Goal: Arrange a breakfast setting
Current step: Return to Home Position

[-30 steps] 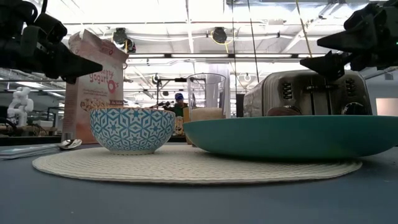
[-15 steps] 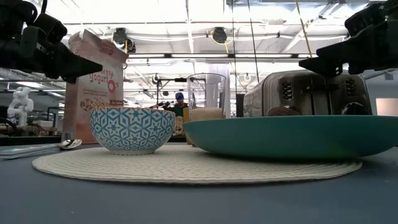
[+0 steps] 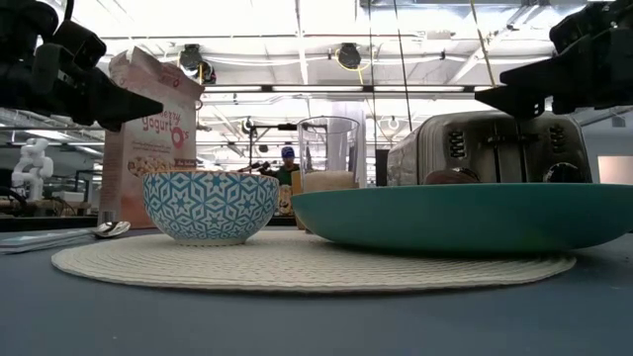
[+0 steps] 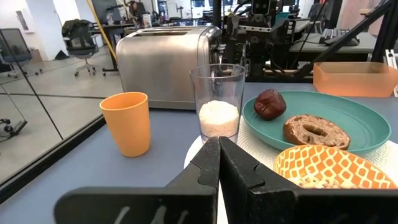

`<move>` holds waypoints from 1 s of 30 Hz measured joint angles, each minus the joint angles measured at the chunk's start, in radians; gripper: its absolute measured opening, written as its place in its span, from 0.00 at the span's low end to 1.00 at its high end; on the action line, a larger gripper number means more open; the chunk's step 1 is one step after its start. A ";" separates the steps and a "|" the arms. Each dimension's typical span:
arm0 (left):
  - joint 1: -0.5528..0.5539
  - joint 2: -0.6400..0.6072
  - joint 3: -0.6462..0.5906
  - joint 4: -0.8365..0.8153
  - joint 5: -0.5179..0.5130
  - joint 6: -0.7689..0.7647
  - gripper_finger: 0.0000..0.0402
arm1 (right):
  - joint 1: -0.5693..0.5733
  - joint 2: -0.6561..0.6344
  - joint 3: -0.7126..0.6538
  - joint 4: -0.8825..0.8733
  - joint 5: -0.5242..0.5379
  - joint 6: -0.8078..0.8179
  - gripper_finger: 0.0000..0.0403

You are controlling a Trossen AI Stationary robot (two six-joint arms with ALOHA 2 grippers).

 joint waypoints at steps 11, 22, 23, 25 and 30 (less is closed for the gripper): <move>0.000 0.000 -0.002 0.013 0.000 0.001 0.01 | 0.000 0.000 0.000 0.010 -0.001 0.000 0.95; 0.000 0.000 -0.002 0.016 0.000 0.001 0.01 | 0.000 0.000 0.000 0.014 -0.003 0.000 0.95; 0.000 0.000 -0.002 0.016 0.000 0.001 0.01 | 0.000 0.000 0.000 0.014 -0.003 0.000 0.95; 0.000 0.000 -0.002 0.017 0.000 0.001 0.01 | 0.000 0.000 0.000 0.014 -0.003 0.000 0.95; 0.000 0.000 -0.002 0.017 0.000 0.001 0.01 | 0.000 0.000 0.000 0.014 -0.003 0.000 0.95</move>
